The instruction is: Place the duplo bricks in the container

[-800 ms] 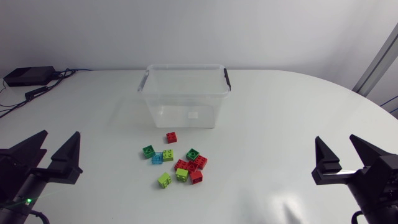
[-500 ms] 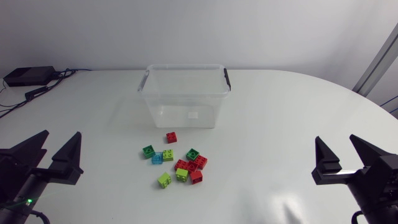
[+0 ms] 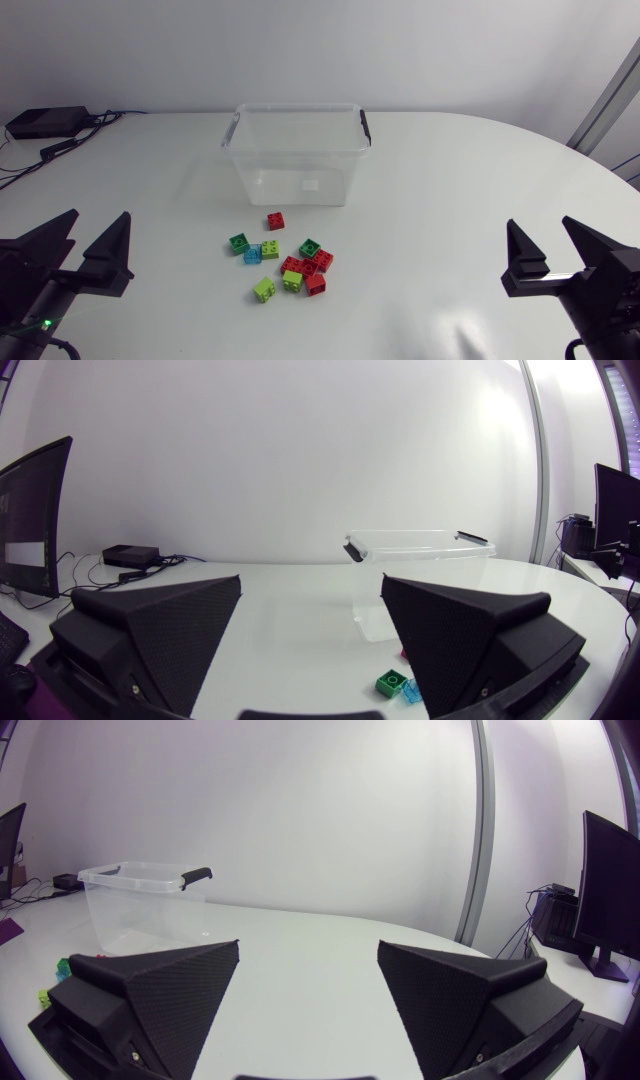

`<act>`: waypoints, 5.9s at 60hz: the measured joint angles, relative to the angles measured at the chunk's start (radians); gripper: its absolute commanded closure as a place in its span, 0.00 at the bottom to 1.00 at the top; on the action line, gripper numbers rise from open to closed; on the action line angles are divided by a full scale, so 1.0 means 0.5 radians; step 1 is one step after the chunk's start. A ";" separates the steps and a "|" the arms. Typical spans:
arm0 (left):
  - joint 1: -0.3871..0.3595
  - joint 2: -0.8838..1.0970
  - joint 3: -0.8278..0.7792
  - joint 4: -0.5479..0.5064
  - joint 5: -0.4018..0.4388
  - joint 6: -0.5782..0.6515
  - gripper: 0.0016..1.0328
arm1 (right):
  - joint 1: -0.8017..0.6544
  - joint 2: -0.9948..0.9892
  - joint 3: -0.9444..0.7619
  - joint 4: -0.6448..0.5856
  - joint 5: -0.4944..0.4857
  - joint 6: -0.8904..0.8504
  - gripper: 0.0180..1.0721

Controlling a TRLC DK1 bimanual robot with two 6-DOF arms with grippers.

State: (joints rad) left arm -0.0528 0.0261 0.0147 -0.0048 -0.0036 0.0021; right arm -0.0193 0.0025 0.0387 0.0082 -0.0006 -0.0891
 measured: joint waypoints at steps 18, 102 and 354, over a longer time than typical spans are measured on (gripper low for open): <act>0.012 0.000 0.051 -0.052 0.000 0.000 0.04 | 0.005 0.000 0.000 0.002 0.000 0.001 0.05; 0.077 2.423 1.521 -0.592 0.375 0.476 0.23 | 0.446 1.296 0.955 -0.475 -0.045 0.067 0.05; -0.328 3.845 3.232 -0.882 0.996 1.300 0.04 | 1.573 3.274 1.717 -0.636 -0.311 -0.394 0.05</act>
State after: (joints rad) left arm -0.2169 1.9484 1.6306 -0.4458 0.4942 0.6521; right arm 0.7673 1.6394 0.8974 -0.3096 -0.1562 -0.2863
